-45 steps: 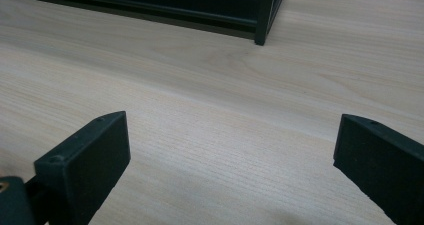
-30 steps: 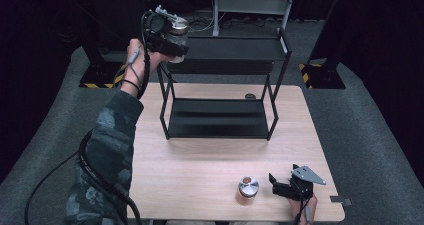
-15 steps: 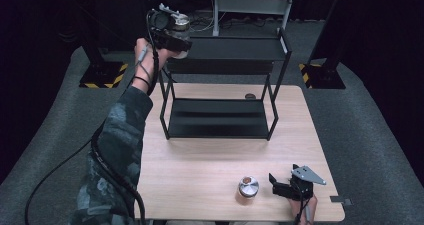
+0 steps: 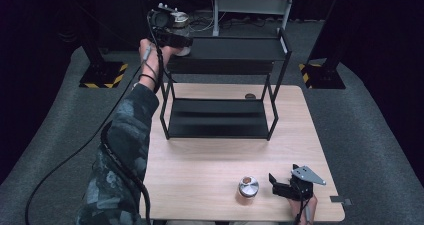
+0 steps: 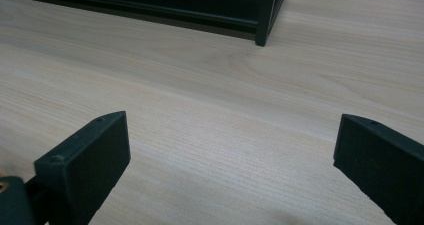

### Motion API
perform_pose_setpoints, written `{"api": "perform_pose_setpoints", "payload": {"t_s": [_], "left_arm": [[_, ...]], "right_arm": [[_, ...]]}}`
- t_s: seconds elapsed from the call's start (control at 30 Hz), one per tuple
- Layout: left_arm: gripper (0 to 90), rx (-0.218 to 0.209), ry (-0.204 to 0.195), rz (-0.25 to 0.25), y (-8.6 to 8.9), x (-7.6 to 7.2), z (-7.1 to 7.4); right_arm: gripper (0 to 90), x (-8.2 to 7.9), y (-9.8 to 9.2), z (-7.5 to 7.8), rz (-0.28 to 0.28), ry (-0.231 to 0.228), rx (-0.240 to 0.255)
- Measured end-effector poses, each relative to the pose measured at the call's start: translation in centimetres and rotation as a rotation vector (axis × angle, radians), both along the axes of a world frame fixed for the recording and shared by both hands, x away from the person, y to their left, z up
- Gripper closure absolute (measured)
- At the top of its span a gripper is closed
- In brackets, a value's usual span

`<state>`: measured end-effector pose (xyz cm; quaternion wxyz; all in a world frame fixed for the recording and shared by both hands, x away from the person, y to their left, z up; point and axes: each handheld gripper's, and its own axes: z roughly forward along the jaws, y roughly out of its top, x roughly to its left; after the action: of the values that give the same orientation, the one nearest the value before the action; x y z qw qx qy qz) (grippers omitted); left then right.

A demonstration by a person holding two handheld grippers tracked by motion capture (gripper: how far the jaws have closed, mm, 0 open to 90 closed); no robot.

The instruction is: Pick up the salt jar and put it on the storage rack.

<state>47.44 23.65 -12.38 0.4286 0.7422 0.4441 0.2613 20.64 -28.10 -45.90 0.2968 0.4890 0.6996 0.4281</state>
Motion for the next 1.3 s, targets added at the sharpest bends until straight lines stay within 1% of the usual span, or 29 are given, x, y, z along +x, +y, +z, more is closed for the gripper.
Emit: {"api": "perform_pose_setpoints", "payload": {"t_s": [0.2, 0.23, 0.37, 0.4, 0.67, 0.77, 0.97, 1.3], "left_arm": [[30.7, 0.004, -0.006, 0.002, -0.3, 0.2, -0.4], [30.7, -0.001, -0.005, 0.002, -0.3, 0.3, -0.5], [30.7, 0.0, -0.004, -0.001, -0.5, 0.4, -0.7], [30.7, 0.005, -0.005, -0.003, -0.6, 0.4, -0.8], [30.7, -0.011, -0.004, -0.004, -0.5, 0.6, -1.3], [30.7, -0.028, -0.003, -0.004, -0.3, 0.6, -1.5], [30.7, -0.038, -0.019, -0.007, -0.5, 0.6, -1.9], [30.6, -0.038, -0.039, -0.003, -1.3, 0.9, -2.4]], "right_arm": [[0.4, 0.0, 0.0, 0.0, 0.002, -0.001, 0.001], [0.4, 0.0, 0.0, 0.0, 0.002, -0.001, 0.001], [0.4, 0.0, 0.0, 0.0, 0.002, -0.001, 0.001], [0.4, 0.0, 0.0, 0.0, 0.002, -0.001, 0.002], [0.4, 0.0, 0.0, 0.0, 0.002, -0.001, 0.0], [0.4, 0.0, 0.0, 0.0, 0.003, -0.001, 0.001], [0.4, -0.1, 0.0, 0.0, 0.002, -0.002, 0.0], [0.4, 0.0, 0.0, 0.0, 0.002, -0.002, -0.001]]}}
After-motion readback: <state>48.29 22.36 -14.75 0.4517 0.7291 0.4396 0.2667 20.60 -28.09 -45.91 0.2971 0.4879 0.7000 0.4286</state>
